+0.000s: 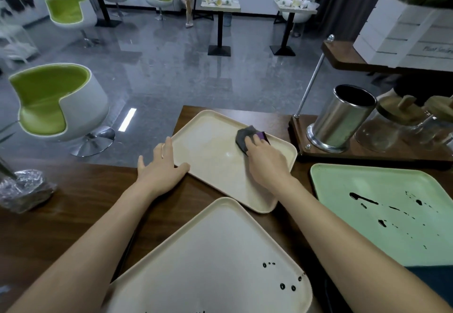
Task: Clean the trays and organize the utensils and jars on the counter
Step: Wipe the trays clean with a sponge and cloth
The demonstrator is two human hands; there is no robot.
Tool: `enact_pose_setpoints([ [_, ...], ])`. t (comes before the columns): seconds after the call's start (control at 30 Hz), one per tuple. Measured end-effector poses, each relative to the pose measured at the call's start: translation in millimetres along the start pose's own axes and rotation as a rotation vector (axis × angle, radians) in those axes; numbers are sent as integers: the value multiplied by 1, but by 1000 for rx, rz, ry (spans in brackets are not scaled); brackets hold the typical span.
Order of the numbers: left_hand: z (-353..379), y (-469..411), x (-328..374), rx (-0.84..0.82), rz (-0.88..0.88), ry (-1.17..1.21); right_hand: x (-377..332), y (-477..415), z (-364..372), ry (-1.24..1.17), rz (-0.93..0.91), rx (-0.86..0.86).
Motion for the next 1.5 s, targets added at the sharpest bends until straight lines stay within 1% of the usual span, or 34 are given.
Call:
enact_pose_setpoints([
  [0.03, 1, 0, -1, -1, 1, 1, -22, -3, 2, -34, -46, -8],
  [0.07, 1, 0, -2, 0, 2, 6, -48, -3, 5, -57, -128, -18],
  [0.13, 1, 0, -2, 2, 11, 17, -95, 12, 14, -63, -351, -43],
  [0.17, 1, 0, -2, 1, 15, 19, -105, 20, 16, -67, -448, -47],
  [0.2, 1, -1, -2, 1, 16, 15, -105, 23, 16, -84, -506, -46],
  [0.23, 2, -1, -2, 4, 17, 10, -95, 20, 14, -103, -507, -46],
  [0.27, 2, -1, -2, 10, 20, 5, -80, 9, 13, -114, -453, -46],
  [0.37, 1, 1, 0, 13, 29, 4, -38, -39, 5, -69, -155, -32],
  [0.4, 1, 1, 0, 15, 31, 7, -39, -49, 5, -43, -118, -21],
  [0.47, 0, 1, 1, 20, 42, 8, -62, -53, 9, -44, -148, -33],
  [0.57, -2, 1, 1, 20, 61, 6, -105, -29, 16, -96, -343, -125],
  [0.63, -2, 3, 0, -3, 64, 11, -107, -3, 9, -170, -447, -171],
  [0.7, -2, 5, -1, -36, 57, 19, -93, 22, -1, -251, -513, -213],
  [0.73, -3, 6, -1, -38, 52, 18, -86, 28, -4, -262, -529, -226],
  [0.8, -4, 8, 0, -31, 46, 24, -83, 17, -5, -187, -502, -213],
  [0.87, -4, 8, 3, -27, 54, 26, -105, -8, -2, -93, -484, -163],
  [0.93, -4, 8, 3, -5, 50, 34, -136, -24, 7, -74, -563, -158],
  [0.97, -4, 7, 2, -3, 45, 41, -143, -30, 10, -77, -572, -174],
  [1.03, -3, 5, 0, -10, 42, 42, -142, -41, 14, -77, -555, -164],
  [1.13, -1, 5, -2, -27, 46, 23, -131, -57, 13, -32, -508, -32],
  [1.23, 0, 4, -4, -17, 48, 9, -104, -86, 10, 19, -337, 36],
  [1.3, 1, 4, -5, -6, 60, -8, -88, -100, 6, 99, -259, 41],
  [1.37, 2, 5, -5, 1, 93, -11, -86, -103, 5, 151, -268, 51],
  [1.5, 0, 8, -6, 6, 88, 2, -89, -100, 6, 145, -256, 61],
])
Point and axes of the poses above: each hand's wrist, its own y-axis away from the middle knuckle, its own z-axis out of the palm, x = y × z, the point moved 7 cm from there along -y, towards the middle knuckle, and after that the axes turned 5 degrees about z, right-handed, at the moved point
